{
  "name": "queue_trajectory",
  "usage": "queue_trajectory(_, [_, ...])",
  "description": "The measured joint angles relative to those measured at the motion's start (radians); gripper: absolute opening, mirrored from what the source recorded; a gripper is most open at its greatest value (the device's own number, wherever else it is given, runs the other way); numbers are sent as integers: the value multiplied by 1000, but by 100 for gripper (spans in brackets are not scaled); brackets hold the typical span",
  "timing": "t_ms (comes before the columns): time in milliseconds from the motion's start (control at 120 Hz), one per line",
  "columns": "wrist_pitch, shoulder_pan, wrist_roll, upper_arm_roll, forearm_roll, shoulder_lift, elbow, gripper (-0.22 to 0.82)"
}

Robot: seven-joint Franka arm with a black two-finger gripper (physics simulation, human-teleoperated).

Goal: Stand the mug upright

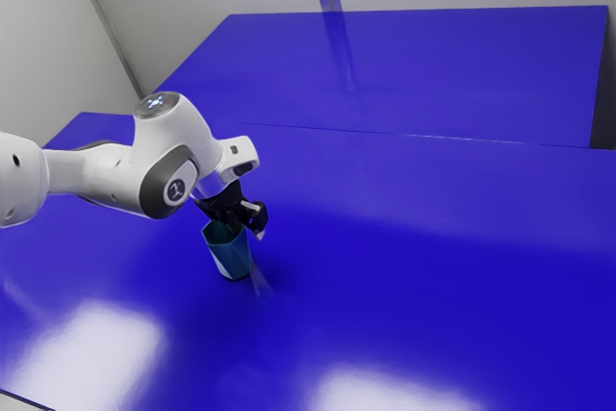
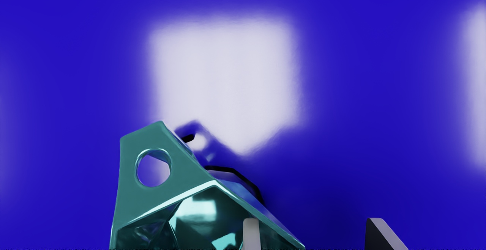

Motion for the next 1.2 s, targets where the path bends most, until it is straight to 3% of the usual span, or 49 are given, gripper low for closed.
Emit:
queue_trajectory(267, [-99, 0, -10, -5, -2, -9, 49, 26])
queue_trajectory(533, [-230, 1, -16, -5, -2, -11, 145, 44])
queue_trajectory(875, [-511, 8, 21, -17, 7, 76, 580, 57])
queue_trajectory(1042, [-638, 10, 66, -19, 9, 80, 700, 59])
queue_trajectory(1200, [-716, 7, 101, -13, 10, 80, 721, 60])
